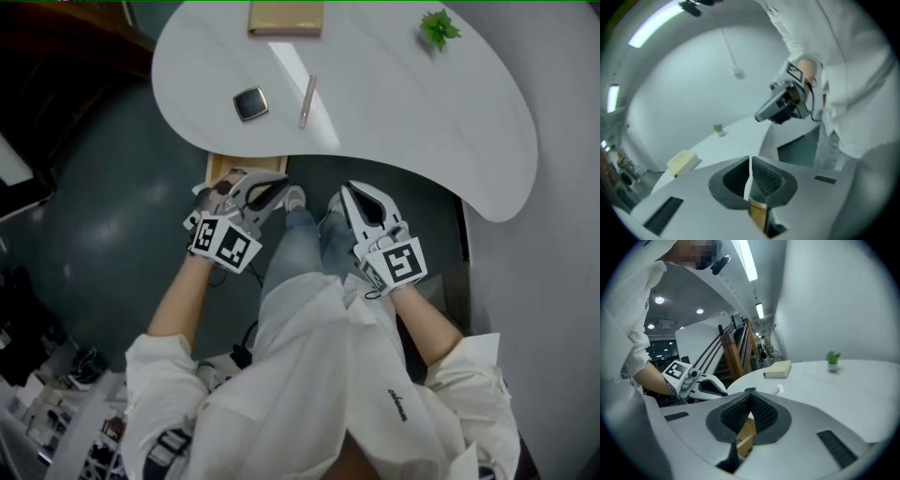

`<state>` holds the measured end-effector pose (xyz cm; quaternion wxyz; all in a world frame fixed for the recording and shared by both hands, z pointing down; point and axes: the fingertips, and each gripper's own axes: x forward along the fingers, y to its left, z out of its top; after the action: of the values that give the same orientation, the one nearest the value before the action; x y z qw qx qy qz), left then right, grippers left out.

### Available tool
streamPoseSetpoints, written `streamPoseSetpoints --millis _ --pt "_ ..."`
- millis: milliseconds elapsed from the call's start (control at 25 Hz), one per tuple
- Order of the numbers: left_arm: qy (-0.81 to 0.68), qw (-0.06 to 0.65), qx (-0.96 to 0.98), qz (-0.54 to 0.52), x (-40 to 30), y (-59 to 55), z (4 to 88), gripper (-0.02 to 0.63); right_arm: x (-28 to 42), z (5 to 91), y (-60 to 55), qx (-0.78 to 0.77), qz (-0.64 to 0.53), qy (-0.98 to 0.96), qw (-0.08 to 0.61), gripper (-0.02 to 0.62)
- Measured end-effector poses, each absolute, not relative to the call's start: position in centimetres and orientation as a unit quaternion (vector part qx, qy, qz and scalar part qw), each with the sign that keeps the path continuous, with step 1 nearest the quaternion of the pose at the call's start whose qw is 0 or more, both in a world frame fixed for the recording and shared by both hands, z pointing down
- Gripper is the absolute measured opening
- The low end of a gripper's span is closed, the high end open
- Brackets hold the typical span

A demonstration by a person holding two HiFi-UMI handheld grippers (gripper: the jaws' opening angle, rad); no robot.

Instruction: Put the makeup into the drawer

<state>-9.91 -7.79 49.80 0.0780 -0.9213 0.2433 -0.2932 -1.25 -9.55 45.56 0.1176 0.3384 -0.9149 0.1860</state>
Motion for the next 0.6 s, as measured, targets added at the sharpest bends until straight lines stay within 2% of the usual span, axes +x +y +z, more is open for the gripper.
streamPoseSetpoints --millis 320,480,600 --pt "0.485 0.003 -0.874 -0.025 -13.1 -11.9 30.5 0.038 9.7 32.7 -13.3 0.477 0.109 -0.871 0.035 0.017" --pt "0.525 0.035 -0.850 0.027 -14.0 -12.3 25.1 0.038 14.1 28.7 -14.0 0.522 0.096 -0.847 -0.015 0.017" --pt "0.549 0.044 -0.832 0.065 -14.8 -11.8 21.6 0.038 16.1 25.9 -13.1 0.543 0.066 -0.837 -0.022 0.017"
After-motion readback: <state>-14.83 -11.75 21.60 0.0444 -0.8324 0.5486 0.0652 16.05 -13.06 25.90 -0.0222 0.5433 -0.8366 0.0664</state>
